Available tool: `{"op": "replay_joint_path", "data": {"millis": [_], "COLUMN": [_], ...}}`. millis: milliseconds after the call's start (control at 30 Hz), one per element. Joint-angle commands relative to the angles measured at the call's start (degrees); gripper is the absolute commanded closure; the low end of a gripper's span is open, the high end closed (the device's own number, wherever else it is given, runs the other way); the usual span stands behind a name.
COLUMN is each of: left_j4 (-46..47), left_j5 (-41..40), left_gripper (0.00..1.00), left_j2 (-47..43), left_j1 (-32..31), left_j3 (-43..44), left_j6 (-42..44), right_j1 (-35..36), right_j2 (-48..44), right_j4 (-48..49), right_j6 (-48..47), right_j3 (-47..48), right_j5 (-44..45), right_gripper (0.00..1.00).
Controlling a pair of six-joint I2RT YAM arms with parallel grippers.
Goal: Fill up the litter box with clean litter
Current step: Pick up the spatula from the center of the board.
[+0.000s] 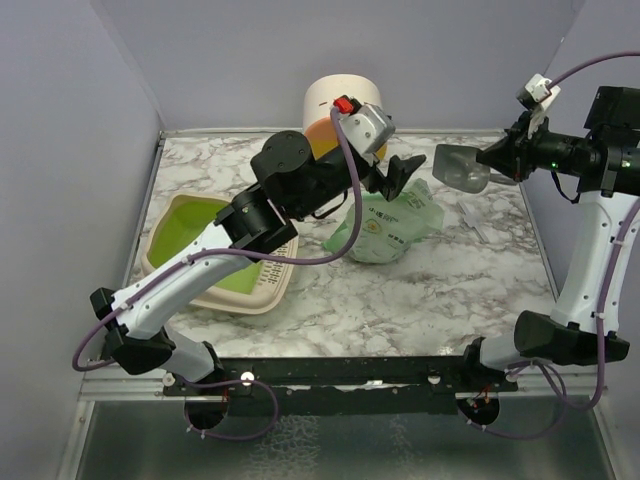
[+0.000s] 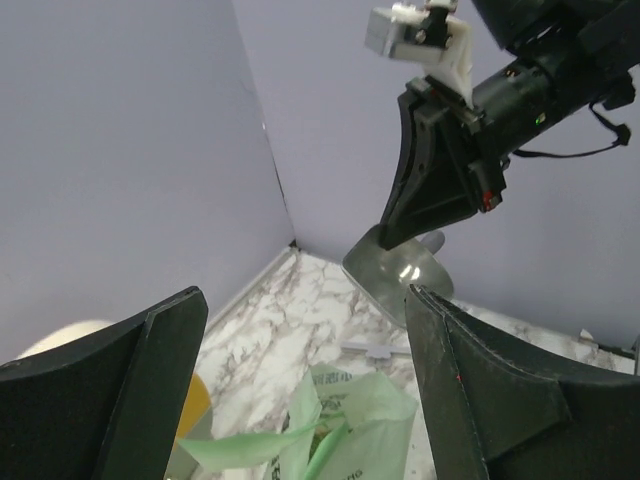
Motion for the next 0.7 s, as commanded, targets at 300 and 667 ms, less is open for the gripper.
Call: {"op": "replay_joint_path", "data": {"millis": [300,667], "left_j4": [-7.0,-12.4], "left_j5": [4.42,7.56], "left_gripper": [0.12,0.21], "left_j2": [6.89,11.77], "left_j1": [1.21,1.88], "left_j3": [2.46,7.05], "left_j6": [-8.35,-11.69], "right_j1": [1.23,1.23], "right_j2": [-12.44,-18.33], "right_j4": [8.66,15.28], "right_j6": [0.5,0.27], "right_j3": [-13.16,-20.7], "right_j5": [3.42,7.59], "right_gripper": [0.99,0.99]}}
